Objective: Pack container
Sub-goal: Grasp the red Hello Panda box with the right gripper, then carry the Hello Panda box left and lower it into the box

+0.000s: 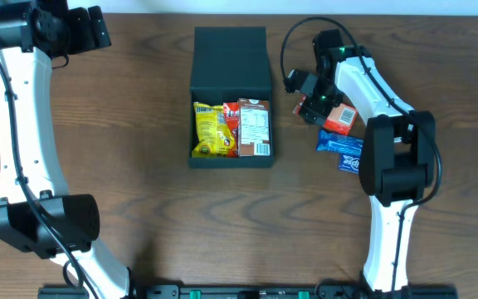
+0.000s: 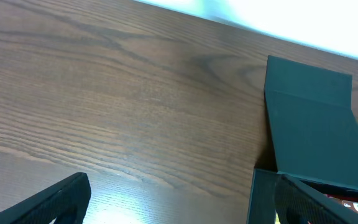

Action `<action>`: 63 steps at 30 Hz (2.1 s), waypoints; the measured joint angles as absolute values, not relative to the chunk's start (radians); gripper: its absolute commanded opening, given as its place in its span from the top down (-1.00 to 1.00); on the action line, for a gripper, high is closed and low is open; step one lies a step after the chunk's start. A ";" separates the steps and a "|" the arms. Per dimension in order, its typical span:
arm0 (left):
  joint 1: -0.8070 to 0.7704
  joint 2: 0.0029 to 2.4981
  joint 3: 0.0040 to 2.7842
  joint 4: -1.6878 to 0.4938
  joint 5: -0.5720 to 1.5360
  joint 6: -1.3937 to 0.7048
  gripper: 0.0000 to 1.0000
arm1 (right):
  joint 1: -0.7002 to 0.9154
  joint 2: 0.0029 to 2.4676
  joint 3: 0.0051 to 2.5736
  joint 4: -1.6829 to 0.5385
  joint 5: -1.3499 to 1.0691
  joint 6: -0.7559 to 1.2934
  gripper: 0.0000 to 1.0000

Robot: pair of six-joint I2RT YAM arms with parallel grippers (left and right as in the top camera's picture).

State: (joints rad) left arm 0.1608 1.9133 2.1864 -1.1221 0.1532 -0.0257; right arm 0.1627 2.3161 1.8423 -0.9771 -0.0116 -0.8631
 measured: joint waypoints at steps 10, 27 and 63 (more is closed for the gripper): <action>0.161 1.913 2.186 -1.122 0.153 -0.026 -0.91 | 0.164 2.316 1.842 -0.878 -0.016 -0.781 -0.15; 0.161 1.913 2.186 -1.125 0.154 -0.026 -0.90 | 0.251 2.316 2.006 -0.797 -0.025 -0.472 -0.06; 0.161 1.913 2.186 -1.149 0.153 -0.026 -0.91 | 0.719 2.316 2.295 -1.013 -0.025 0.407 0.04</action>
